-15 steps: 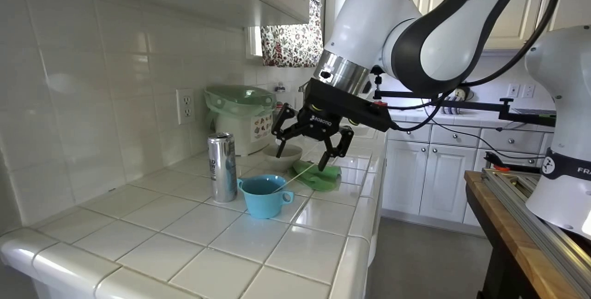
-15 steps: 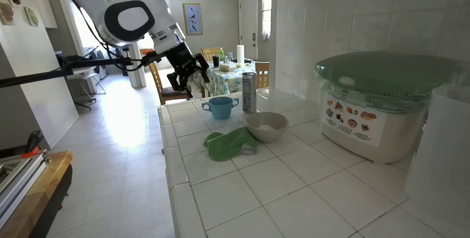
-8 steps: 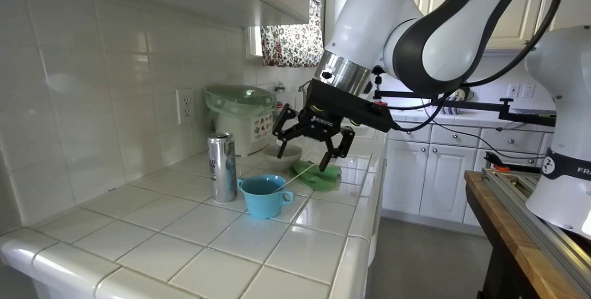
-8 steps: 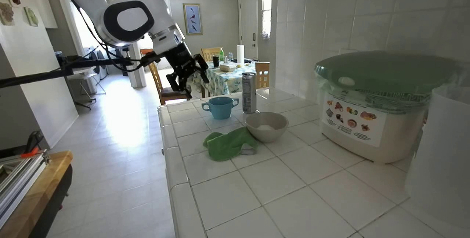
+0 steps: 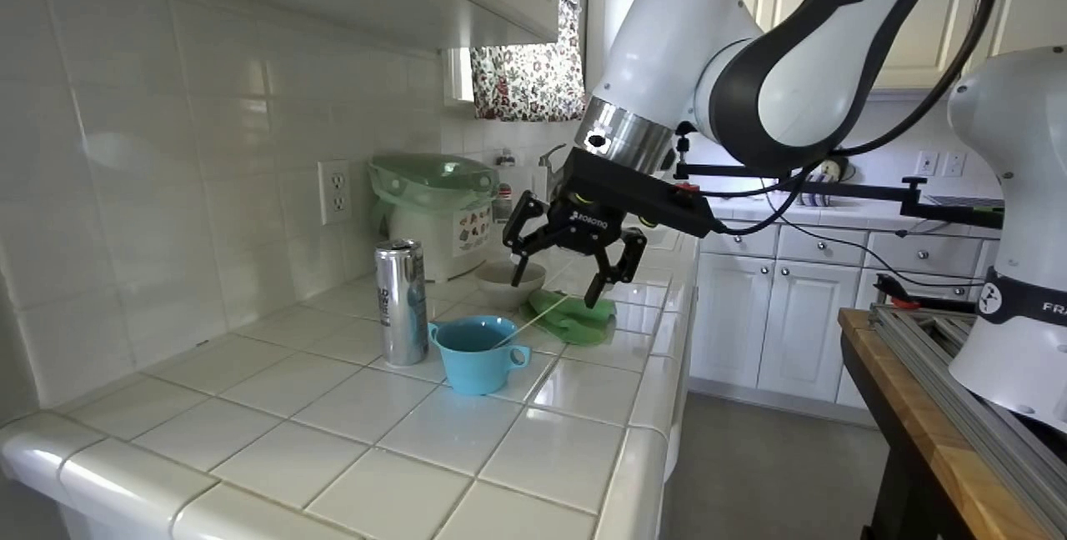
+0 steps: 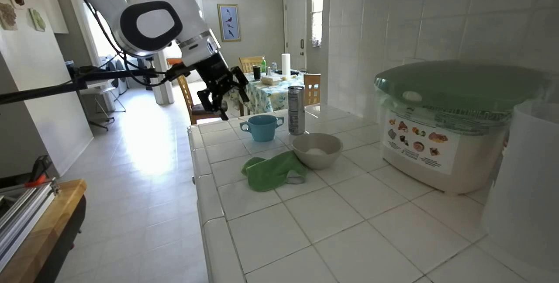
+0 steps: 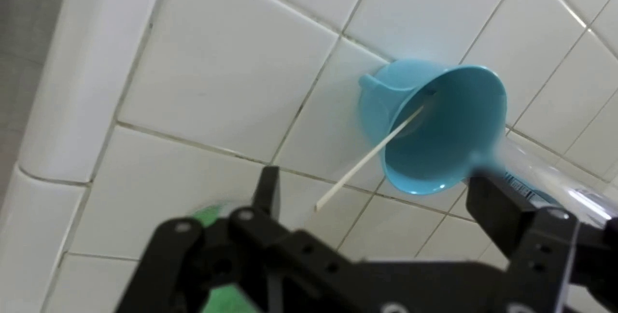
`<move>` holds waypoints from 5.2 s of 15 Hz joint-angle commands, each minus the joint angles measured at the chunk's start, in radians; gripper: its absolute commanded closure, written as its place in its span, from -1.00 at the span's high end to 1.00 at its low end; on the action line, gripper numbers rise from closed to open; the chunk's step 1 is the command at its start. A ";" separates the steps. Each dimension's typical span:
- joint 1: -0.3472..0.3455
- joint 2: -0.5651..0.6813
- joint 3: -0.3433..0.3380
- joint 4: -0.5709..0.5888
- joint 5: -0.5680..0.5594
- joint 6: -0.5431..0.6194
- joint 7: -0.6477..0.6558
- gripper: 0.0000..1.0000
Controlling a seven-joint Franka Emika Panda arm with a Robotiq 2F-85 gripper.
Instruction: Use the stick to stir the bowl
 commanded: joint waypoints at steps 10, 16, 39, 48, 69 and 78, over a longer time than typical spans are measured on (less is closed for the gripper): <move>-0.137 -0.062 0.109 -0.018 0.026 -0.002 -0.149 1.00; -0.176 -0.054 0.162 -0.015 0.038 -0.002 -0.144 1.00; -0.279 -0.049 0.248 0.037 0.014 -0.034 -0.189 -0.99; -0.301 -0.146 0.211 0.171 -0.062 -0.232 -0.365 -0.99; -1.117 -0.378 0.845 0.295 0.005 -0.896 -0.695 -0.99; -1.227 -0.320 0.827 0.401 -0.115 -0.944 -0.738 -0.99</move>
